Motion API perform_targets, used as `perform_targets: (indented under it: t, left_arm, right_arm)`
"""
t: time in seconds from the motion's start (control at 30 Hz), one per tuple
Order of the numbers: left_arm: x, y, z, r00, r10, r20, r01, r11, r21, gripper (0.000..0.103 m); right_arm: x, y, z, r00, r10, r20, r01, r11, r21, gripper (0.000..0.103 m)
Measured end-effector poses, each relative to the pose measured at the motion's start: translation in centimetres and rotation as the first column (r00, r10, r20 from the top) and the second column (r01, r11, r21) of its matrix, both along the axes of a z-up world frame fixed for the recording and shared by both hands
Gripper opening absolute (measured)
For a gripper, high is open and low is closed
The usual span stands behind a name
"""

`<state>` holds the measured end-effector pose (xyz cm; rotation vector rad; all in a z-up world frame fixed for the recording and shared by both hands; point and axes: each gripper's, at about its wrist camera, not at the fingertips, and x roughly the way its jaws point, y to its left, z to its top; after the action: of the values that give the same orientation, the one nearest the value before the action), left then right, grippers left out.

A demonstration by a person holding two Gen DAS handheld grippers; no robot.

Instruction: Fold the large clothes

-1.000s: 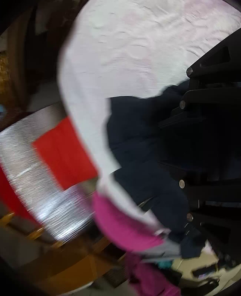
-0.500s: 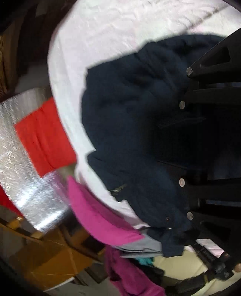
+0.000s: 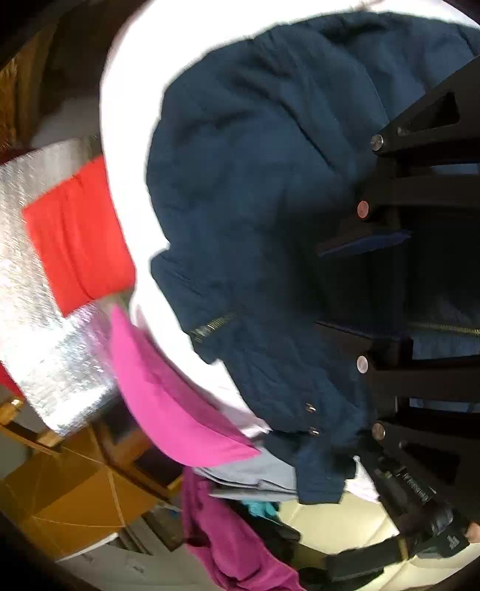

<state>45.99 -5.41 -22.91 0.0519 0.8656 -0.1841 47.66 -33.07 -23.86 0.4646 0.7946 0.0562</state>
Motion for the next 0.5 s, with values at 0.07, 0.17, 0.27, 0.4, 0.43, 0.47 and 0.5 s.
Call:
perform_targets:
  t: [0.07, 0.17, 0.27, 0.4, 0.43, 0.47, 0.5]
  left_arm:
    - [-0.2, -0.5, 0.1, 1.0, -0.017, 0.016, 0.017, 1.0, 0.001, 0.042]
    - [-0.1, -1.2, -0.7, 0.999, -0.028, 0.016, 0.028, 0.998, 0.051, 0.049]
    - [0.5, -1.8, -2.3, 1.0, -0.026, -0.01, 0.027, 0.992, 0.124, 0.05]
    - [0.3, -1.6, -1.9, 1.0, -0.019, 0.01, 0.018, 0.994, 0.112, 0.05]
    - [0.2, -1.4, -1.5, 1.0, -0.016, 0.026, 0.014, 0.995, 0.098, 0.05]
    - [0.0, -1.4, -1.2, 0.999, -0.014, 0.035, 0.01, 0.996, 0.091, 0.05]
    - [0.0, -1.3, -0.9, 0.999, -0.01, 0.047, 0.006, 0.996, 0.084, 0.05]
  right_arm:
    - [0.8, 0.3, -1.3, 0.998, -0.003, -0.058, 0.002, 1.0, -0.006, 0.037]
    - [0.9, -0.2, -2.3, 0.996, -0.012, -0.085, 0.01, 1.0, -0.015, 0.038]
    - [0.4, -0.2, -1.3, 0.998, -0.012, -0.069, 0.01, 1.0, -0.028, 0.038]
    - [-0.8, -1.2, 0.7, 0.999, -0.049, 0.001, 0.049, 0.996, -0.079, 0.038]
    - [-1.0, -1.5, 1.2, 0.998, -0.06, 0.013, 0.061, 0.995, -0.085, 0.038]
    - [-1.2, -1.8, 1.4, 0.997, -0.072, 0.02, 0.073, 0.994, -0.086, 0.038]
    - [-1.2, -2.4, 1.4, 0.996, -0.089, 0.02, 0.09, 0.993, -0.079, 0.038]
